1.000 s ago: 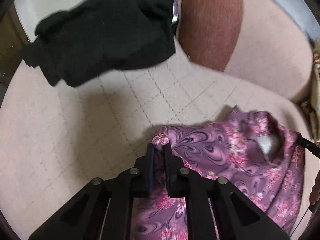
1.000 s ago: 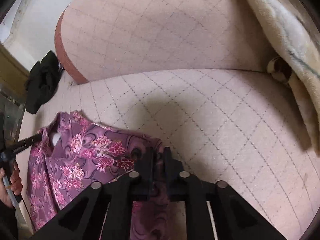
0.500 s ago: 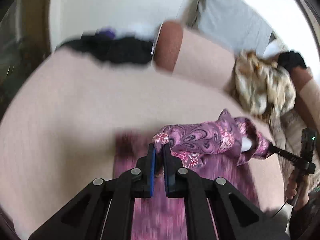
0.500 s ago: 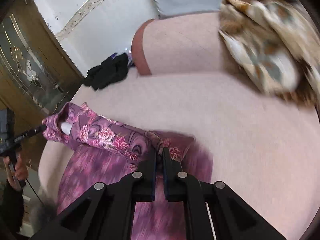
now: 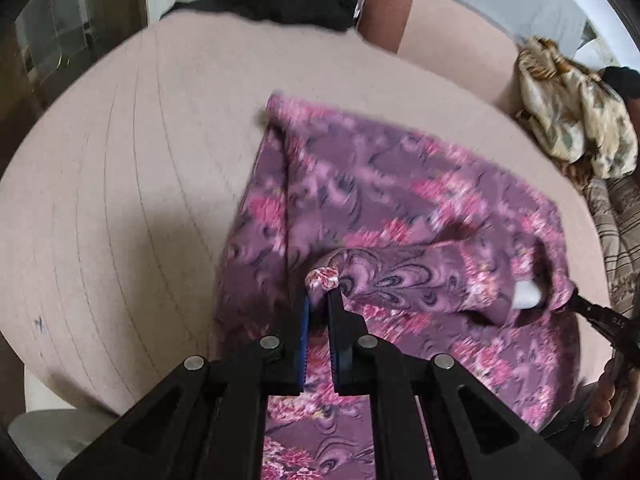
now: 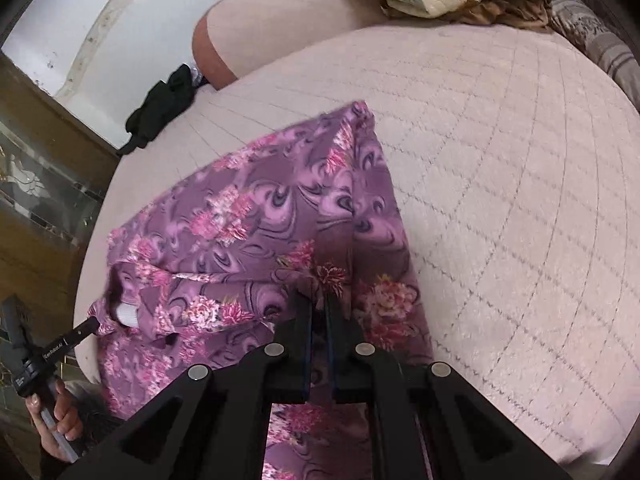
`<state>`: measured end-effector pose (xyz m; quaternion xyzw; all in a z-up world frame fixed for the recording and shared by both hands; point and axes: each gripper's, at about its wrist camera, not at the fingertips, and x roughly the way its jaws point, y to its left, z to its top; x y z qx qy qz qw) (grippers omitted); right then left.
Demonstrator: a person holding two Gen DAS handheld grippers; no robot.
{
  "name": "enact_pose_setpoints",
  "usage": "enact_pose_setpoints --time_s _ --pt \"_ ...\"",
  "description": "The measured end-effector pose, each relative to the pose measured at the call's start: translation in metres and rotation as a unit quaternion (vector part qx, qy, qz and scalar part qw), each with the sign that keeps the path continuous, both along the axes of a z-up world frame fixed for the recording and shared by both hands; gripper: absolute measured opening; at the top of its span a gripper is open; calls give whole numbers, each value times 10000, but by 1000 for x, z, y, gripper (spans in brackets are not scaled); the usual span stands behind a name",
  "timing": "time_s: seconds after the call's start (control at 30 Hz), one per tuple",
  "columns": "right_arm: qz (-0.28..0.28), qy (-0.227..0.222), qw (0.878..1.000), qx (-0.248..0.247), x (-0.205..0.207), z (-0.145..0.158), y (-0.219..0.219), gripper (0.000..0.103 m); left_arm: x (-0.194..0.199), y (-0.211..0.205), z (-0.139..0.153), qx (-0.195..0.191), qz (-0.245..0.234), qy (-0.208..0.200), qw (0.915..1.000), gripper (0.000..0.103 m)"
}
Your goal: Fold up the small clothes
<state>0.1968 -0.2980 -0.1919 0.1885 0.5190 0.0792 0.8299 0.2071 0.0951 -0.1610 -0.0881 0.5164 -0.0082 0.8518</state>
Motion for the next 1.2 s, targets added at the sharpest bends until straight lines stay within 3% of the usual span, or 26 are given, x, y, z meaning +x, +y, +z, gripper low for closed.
enact_pose_setpoints --time_s 0.17,0.23,0.33,0.43,0.5,0.57,0.63,0.73,0.8,0.87,0.97,1.03,1.1,1.2 --pt "-11 -231 9997 92 -28 25 -5 5 -29 23 11 -676 72 -92 9976 7" --pt "-74 -130 9996 221 -38 17 -9 5 -34 34 -5 -1028 277 244 9940 7" --pt "-174 147 9993 292 -33 1 -15 5 -28 32 -11 -996 291 395 9938 7" --pt "-187 -112 9993 295 -38 21 -17 5 -38 33 4 -1237 162 172 9920 7" --pt "-241 -155 9994 205 -47 27 -19 5 -49 40 -1 -1449 184 261 9889 7" --pt "-312 13 9993 190 -49 17 -21 5 -48 40 -14 -1352 286 495 9892 7" --pt "-300 333 9989 100 -41 3 -17 6 -41 36 -16 -1169 317 481 9915 8" --pt "-169 117 9998 -26 -43 17 -10 14 -41 28 -10 -1065 248 429 9931 11" --pt "-243 -81 9995 194 -55 30 -13 43 -50 30 -4 -1102 233 368 9930 22" --pt "-298 -244 9980 500 -68 37 -18 54 -67 37 7 -1316 314 223 9906 32" --pt "-396 -266 9918 1184 -81 37 -25 57 -77 38 18 -1819 398 131 9824 45" --pt "-457 -64 9839 1725 -78 28 -21 60 -73 36 21 -2105 444 174 9764 51" --pt "-579 186 9743 2167 -68 17 -16 60 -63 37 18 -2364 596 291 9694 65" --pt "-933 743 9621 2454 -48 0 -6 60 -36 32 0 -2803 966 770 9519 65"
